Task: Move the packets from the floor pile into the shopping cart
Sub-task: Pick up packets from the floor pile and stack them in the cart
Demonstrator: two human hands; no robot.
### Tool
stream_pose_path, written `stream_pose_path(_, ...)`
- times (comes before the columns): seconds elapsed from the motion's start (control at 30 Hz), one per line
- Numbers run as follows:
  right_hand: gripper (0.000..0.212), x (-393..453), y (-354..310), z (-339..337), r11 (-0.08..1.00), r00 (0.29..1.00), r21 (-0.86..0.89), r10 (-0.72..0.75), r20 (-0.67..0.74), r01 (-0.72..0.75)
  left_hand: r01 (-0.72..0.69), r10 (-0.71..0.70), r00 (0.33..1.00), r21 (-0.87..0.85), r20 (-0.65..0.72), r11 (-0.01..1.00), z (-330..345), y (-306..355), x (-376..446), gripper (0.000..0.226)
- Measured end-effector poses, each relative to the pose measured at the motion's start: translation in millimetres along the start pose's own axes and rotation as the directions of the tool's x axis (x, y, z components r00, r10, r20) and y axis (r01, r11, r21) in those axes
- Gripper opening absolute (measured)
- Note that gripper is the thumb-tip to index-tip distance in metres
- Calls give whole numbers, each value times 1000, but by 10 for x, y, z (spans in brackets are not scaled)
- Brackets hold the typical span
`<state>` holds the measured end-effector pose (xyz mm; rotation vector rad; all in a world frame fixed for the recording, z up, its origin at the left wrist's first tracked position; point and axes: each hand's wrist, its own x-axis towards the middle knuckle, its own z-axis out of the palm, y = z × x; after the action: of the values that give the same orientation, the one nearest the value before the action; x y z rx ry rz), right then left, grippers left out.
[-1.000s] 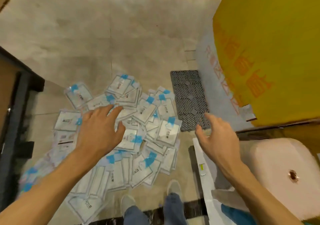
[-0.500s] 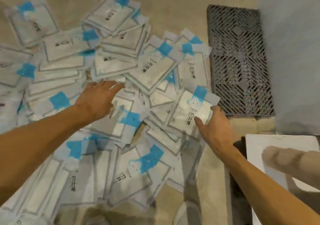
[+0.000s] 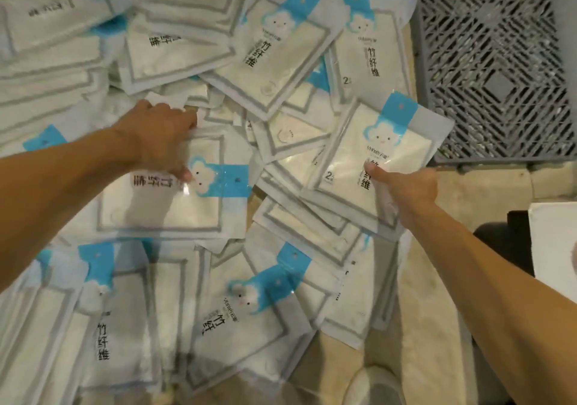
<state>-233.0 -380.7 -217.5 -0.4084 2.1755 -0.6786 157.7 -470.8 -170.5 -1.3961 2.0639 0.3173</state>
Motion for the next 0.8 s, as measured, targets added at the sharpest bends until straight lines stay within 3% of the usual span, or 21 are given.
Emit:
stream_pose_path(0.13,44,-155,24,15,929,988,347,90,124,-128,88,-67,994,-270,84,959,-2,-5,-164,60)
stream_pose_path(0.2,39,-300,50,-30,878,966,434,105,235,-200,109,-74,993,-443,97,890,-14,-63,-274,56)
stream_pose_path(0.3,41,-545,71,-138,857,959,483,46,281,-182,102,-44,993,-646,106,757,-93,-116,-516,45)
stream_pose_path(0.4,39,-816,-6,-293,847,947,495,28,320,-193,129,-58,992,-848,116,514,-224,-197,-803,25)
stream_pose_path(0.53,39,-1177,-341,-550,867,921,459,-2,390,-193,143,-126,984,-975,122,169,-571,-264,-1233,30)
stream_pose_path(0.7,34,-1751,-1179,-950,903,905,409,-58,422,-133,98,-253,956,-976,147,-196,-1207,-414,-1805,32)
stream_pose_path(0.8,33,-2147,-1841,-1221,923,878,373,-97,469,-97,59,-262,952,-936,157,-347,-1761,-627,-2230,43)
